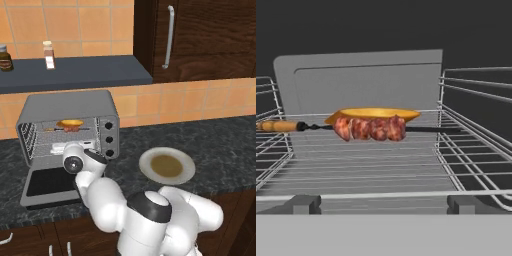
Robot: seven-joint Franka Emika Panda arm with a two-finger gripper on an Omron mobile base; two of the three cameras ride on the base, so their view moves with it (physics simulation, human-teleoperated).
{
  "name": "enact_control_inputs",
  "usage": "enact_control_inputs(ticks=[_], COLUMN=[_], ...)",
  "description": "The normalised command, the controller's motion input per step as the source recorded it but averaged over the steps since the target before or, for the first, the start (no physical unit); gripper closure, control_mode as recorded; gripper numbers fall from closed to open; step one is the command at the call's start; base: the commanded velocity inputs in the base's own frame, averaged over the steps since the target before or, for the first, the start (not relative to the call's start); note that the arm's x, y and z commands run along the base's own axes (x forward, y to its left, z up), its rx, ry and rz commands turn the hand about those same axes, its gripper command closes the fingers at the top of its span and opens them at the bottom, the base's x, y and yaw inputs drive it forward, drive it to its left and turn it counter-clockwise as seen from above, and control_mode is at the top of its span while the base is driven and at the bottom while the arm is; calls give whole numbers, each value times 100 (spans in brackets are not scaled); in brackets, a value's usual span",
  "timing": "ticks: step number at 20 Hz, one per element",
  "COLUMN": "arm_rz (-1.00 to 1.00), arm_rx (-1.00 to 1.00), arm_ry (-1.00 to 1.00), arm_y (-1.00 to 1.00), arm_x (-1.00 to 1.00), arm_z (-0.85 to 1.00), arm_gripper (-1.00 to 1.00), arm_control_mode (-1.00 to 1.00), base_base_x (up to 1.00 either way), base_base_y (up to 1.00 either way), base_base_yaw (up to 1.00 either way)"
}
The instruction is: Pick up the kebab skewer and baguette bread, and place them inside the toaster oven. Close the toaster oven door and start by setting the timer.
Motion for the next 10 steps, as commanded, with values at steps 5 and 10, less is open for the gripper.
enact_control_inputs(ticks=[5,10], arm_rz=[0,0], arm_rx=[0,0], arm_ry=[-2,-2], arm_y=[2,2], arm_x=[21,20], arm_z=[0,0], arm_gripper=[-100,-100], arm_control_mode=[-100,-100], base_base_x=[0,0], base_base_y=[0,0], base_base_yaw=[0,0])
